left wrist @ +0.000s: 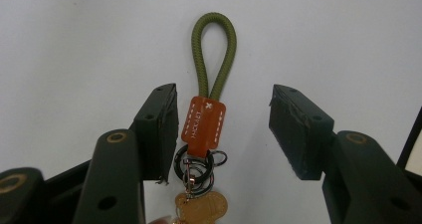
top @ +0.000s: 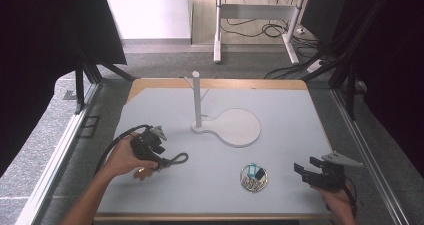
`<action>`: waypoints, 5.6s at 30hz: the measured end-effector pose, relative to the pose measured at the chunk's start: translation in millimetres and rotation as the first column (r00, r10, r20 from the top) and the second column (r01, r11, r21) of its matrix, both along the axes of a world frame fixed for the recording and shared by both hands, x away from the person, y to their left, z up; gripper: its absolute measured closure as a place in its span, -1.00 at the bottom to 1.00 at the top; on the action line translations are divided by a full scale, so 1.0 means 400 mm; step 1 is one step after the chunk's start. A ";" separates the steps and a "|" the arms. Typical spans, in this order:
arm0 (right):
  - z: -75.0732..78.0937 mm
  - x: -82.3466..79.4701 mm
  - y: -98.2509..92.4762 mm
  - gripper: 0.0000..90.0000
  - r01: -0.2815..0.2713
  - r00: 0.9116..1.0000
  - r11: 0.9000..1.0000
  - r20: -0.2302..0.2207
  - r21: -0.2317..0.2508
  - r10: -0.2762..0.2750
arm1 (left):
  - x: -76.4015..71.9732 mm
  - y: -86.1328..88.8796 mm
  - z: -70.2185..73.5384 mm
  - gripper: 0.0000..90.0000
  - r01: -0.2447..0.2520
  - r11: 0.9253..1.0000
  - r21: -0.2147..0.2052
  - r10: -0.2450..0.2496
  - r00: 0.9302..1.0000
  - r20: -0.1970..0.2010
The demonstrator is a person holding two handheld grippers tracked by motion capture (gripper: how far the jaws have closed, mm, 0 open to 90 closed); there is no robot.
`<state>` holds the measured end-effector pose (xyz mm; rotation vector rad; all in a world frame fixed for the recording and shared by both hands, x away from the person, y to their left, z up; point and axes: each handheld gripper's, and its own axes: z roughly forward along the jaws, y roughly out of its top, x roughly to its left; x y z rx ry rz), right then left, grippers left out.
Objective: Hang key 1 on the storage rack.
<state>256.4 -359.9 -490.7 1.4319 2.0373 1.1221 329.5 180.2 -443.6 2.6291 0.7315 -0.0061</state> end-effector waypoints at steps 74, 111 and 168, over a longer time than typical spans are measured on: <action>-0.010 -0.001 0.004 -0.34 -0.014 0.999 1.000 -0.033 -0.026 0.013 | 0.044 -0.012 0.028 0.49 0.036 0.985 0.172 -0.025 0.998 -0.062; 0.000 -0.005 0.005 -0.31 -0.035 0.999 0.999 -0.021 0.029 0.035 | 0.079 0.012 0.250 0.49 -0.031 0.999 0.041 0.029 0.999 0.037; -0.009 0.000 0.019 -0.31 -0.047 0.998 0.999 -0.041 0.012 0.047 | 0.196 -0.026 0.396 0.49 -0.066 0.998 -0.009 0.066 0.996 0.064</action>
